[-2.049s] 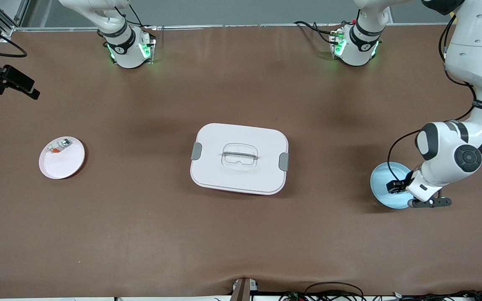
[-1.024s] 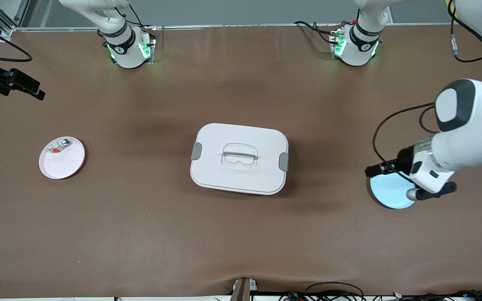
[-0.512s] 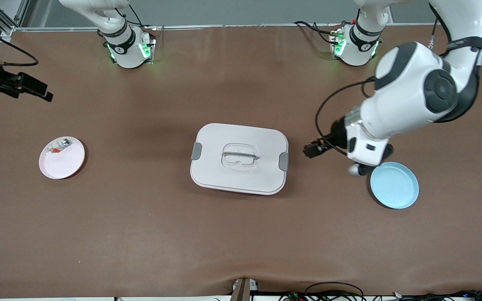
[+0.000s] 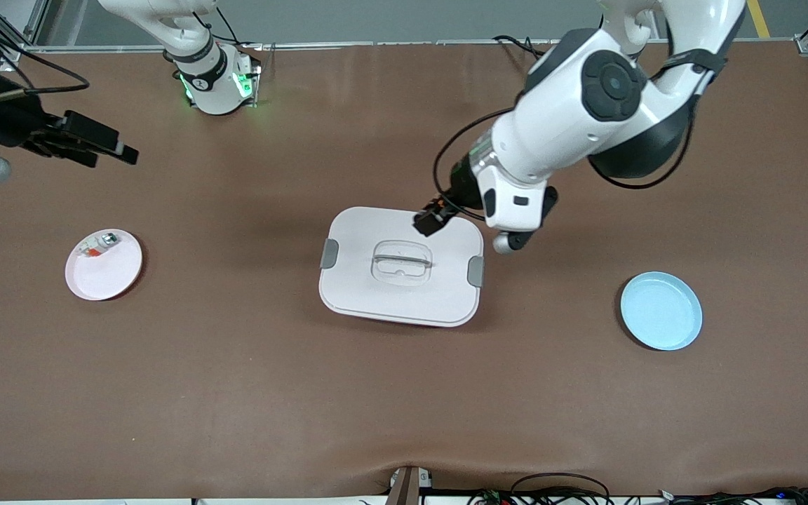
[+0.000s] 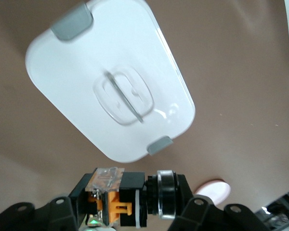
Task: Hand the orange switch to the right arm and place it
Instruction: 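Lift the switch with the left gripper and carry it over the box, then reach the right gripper toward the switch held by the left gripper, then grasp the switch with the right gripper and open the left gripper, then carry the switch to the white plate while the left gripper withdraws, then lower the switch onto the white plate and open the right gripper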
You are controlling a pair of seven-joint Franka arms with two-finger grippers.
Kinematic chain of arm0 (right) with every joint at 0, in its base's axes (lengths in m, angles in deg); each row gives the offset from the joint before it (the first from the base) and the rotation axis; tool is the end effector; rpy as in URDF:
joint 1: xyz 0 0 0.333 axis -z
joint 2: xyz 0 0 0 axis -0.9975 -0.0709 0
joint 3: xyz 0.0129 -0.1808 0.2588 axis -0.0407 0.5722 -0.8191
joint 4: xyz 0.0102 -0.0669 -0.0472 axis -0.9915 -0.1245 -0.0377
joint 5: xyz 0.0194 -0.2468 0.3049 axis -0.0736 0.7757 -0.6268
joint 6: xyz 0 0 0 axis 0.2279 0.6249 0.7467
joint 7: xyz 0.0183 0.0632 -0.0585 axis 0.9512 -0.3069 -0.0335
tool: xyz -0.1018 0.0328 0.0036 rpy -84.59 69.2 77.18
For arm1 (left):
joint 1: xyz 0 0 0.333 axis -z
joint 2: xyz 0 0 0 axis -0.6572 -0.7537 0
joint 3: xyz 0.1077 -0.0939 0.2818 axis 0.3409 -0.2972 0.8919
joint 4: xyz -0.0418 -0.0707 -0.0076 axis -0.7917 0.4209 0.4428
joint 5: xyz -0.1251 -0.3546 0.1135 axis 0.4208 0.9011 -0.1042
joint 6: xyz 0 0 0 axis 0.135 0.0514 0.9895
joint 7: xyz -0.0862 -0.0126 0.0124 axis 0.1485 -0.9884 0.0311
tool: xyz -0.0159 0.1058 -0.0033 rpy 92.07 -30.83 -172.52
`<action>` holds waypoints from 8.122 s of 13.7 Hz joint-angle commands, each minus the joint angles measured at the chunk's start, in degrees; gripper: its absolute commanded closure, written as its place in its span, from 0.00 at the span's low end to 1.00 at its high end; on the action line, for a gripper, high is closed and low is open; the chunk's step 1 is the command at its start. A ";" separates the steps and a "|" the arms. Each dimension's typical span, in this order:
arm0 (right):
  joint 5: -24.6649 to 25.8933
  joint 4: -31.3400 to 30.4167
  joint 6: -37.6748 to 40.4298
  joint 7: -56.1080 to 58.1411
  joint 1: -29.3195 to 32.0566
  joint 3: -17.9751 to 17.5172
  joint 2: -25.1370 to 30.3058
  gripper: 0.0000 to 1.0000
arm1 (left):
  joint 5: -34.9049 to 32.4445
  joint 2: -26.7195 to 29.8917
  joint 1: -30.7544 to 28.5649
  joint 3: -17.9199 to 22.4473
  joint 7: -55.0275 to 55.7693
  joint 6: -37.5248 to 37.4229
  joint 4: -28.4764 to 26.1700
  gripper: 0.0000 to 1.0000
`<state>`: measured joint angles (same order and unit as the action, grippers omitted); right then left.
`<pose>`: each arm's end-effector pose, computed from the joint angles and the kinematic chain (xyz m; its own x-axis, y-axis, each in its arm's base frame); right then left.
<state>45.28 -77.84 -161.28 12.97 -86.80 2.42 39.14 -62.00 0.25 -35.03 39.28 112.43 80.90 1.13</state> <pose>0.5254 0.0680 0.6377 0.9746 -0.1767 -0.1376 -0.2182 -0.8881 -0.4047 0.5560 -0.4267 0.5455 0.6040 0.6894 -0.3999 0.7963 -0.5438 0.2650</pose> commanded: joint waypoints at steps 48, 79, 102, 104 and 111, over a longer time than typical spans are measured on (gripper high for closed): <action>-18.96 -24.16 -44.14 3.12 -28.14 0.21 5.62 1.00 | 5.76 -3.25 11.62 0.34 24.29 15.60 4.51 0.00; 31.91 -33.13 -39.82 98.42 8.94 0.30 -4.92 1.00 | -22.46 10.73 -22.21 0.25 -65.70 -26.94 3.45 0.00; 39.75 -37.08 -71.29 106.86 23.19 0.47 -23.82 1.00 | -18.41 16.18 -34.44 0.07 -85.57 -30.02 1.96 0.00; 39.84 -37.00 -72.43 106.85 23.63 0.65 -25.13 1.00 | -18.33 16.26 -34.53 0.07 -86.19 -30.19 1.96 0.00; 40.36 -36.38 -76.13 106.59 23.37 1.70 -28.65 1.00 | -15.95 19.16 -34.44 0.60 -86.10 -30.46 -0.06 0.00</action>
<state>84.15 -115.05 -237.17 119.31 -64.18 4.42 10.88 -79.79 16.37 -68.30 39.68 27.87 50.62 3.44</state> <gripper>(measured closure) 0.586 0.000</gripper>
